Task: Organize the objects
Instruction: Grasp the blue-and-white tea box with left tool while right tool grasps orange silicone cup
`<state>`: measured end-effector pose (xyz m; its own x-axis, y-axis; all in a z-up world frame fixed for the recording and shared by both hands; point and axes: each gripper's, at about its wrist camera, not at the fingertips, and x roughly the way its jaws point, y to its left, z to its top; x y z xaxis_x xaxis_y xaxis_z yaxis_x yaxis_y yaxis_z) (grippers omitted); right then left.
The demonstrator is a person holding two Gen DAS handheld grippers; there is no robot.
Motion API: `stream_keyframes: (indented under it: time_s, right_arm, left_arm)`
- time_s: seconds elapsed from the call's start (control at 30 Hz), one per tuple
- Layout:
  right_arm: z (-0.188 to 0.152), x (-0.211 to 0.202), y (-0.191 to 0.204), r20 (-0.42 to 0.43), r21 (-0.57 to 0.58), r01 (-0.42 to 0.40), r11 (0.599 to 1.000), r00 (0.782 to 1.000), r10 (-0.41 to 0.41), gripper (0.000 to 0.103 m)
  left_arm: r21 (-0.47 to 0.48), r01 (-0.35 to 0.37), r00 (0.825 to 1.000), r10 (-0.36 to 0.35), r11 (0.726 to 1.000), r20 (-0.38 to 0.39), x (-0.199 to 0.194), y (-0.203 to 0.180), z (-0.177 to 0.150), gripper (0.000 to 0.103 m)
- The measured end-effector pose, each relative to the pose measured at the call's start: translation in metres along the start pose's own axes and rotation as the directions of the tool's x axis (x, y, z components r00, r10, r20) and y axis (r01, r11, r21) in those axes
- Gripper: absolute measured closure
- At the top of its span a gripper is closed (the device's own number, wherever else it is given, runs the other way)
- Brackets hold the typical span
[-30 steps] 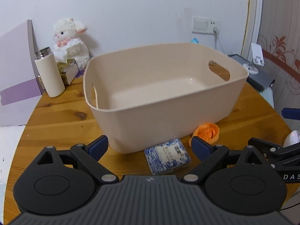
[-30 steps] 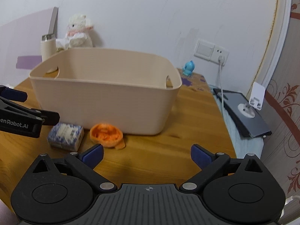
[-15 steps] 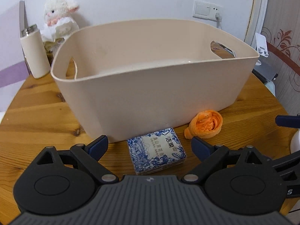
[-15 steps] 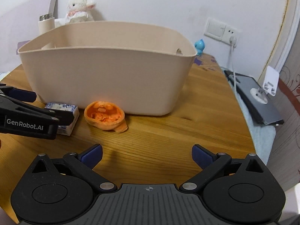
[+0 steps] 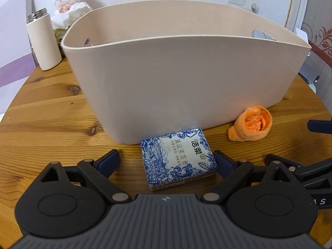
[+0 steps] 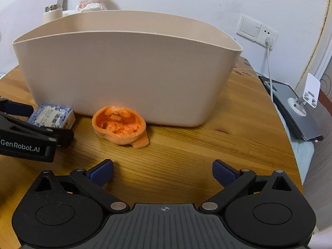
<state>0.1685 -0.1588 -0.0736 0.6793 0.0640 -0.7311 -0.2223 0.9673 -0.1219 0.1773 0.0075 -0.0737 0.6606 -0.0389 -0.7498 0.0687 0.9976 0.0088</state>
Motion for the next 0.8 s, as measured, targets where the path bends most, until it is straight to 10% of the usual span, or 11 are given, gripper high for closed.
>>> stream_keyframes:
  time_s: [0.3, 0.5, 0.63, 0.8]
  right_arm:
    - [0.012, 0.011, 0.014, 0.024, -0.031, -0.012, 0.999, 1.0, 0.013, 0.001]
    - [0.022, 0.015, 0.022, 0.035, 0.004, -0.047, 0.999, 0.998, 0.047, 0.035]
    - [0.024, 0.012, 0.025, 0.024, 0.02, -0.064, 0.998, 0.998, 0.064, 0.079]
    - [0.018, 0.004, 0.021, 0.016, 0.023, -0.052, 0.998, 0.999, 0.052, 0.088]
  left_arm:
    - [-0.031, -0.028, 1.0, 0.028, 0.999, 0.011, -0.003, 0.012, 0.0, 0.016]
    - [-0.042, -0.032, 0.999, 0.032, 0.999, 0.011, -0.007, 0.023, 0.004, 0.036]
    - [-0.049, -0.011, 1.0, 0.011, 0.999, 0.001, -0.009, 0.03, 0.004, 0.037]
    - [-0.045, -0.001, 1.0, 0.002, 0.999, 0.019, -0.021, 0.034, -0.005, 0.037]
